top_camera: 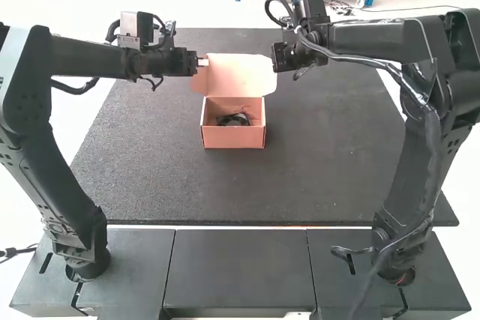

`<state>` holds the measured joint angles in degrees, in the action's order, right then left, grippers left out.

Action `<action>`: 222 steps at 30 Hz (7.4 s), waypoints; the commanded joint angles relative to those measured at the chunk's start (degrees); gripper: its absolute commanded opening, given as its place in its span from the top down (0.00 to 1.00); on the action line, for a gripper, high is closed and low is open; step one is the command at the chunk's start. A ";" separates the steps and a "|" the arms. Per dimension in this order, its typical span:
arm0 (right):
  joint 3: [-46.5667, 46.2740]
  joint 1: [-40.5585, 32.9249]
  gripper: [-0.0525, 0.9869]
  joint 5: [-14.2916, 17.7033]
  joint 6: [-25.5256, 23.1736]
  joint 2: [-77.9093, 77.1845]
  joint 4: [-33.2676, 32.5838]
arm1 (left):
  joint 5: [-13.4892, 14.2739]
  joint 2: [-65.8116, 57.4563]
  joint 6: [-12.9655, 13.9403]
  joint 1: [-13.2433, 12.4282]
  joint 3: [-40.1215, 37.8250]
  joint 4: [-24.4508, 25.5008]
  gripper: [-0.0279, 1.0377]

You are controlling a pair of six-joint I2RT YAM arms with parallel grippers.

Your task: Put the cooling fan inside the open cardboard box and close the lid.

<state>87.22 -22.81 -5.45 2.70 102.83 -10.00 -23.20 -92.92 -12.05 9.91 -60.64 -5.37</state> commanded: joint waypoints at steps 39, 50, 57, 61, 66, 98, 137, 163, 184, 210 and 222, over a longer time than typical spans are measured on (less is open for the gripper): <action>-2.76 -4.61 0.96 -3.07 -0.68 -1.05 -0.99 | -0.44 2.40 -0.16 1.16 -1.50 0.71 0.95; -6.98 -6.55 0.96 -4.30 -0.50 -3.95 -1.69 | -1.06 5.47 0.45 3.36 0.26 5.98 0.95; -13.04 -7.34 0.96 -4.57 -0.50 -8.52 -1.69 | -1.50 9.69 0.89 3.36 4.48 6.60 0.95; -16.82 -8.39 0.96 -4.57 -0.59 -11.16 -1.51 | -1.76 12.07 0.89 3.45 6.94 7.39 0.95; -20.51 -9.54 0.96 -4.57 -2.00 -13.18 0.77 | -1.76 15.32 0.72 3.45 9.75 7.65 0.95; -8.12 -1.10 0.97 -6.06 0.20 -9.49 2.27 | 0.88 17.25 1.60 0.90 5.10 9.06 0.16; -11.37 -0.83 0.97 -7.55 1.17 -9.84 2.44 | 3.95 8.90 7.92 0.90 14.24 -7.11 0.14; -13.39 -1.63 0.97 -8.35 1.17 -9.57 2.35 | 5.71 6.79 8.54 -0.77 6.41 -6.15 0.86; -6.80 -1.10 0.97 -9.31 2.05 -8.17 1.21 | 5.71 8.81 8.98 -0.77 5.80 -0.35 0.26; -9.09 -1.10 0.97 -10.54 3.45 -8.52 -0.55 | 7.29 11.01 9.33 -0.95 6.41 1.50 0.44; -9.09 -1.01 0.97 -11.69 3.63 -8.61 -0.64 | 7.38 8.81 9.86 -0.86 10.90 -3.60 0.34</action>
<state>78.02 -24.18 -15.07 5.63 93.73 -10.85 -16.23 -83.44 -2.94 9.23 -50.41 -7.94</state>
